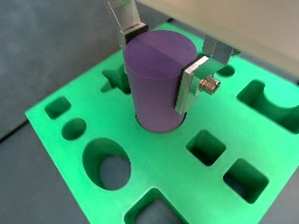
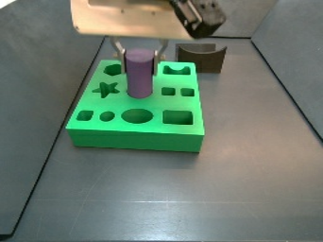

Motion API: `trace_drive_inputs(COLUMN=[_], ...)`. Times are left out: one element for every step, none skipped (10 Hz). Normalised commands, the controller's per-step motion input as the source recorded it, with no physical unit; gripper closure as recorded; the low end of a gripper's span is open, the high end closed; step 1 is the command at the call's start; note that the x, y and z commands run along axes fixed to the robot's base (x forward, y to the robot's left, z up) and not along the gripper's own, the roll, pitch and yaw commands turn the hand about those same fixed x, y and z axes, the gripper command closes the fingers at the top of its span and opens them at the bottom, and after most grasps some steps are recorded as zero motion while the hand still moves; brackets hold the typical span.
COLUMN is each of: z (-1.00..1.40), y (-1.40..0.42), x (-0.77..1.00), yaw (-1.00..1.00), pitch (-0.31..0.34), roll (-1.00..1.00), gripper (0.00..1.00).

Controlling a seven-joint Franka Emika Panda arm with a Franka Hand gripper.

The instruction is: Insert the round object.

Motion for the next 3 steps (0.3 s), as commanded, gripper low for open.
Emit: trace_drive_inputs(z=[-0.8,-0.78,-0.38], y=[-0.17,0.0,-0.71], x=[0.0,0.0,-0.2], yaw=[-0.05,0.0,0.14], pitch=[-0.003,-0.033,-0.21], roll=[-0.05,-0.16,0.37], gripper=[1.0,1.0,1.0])
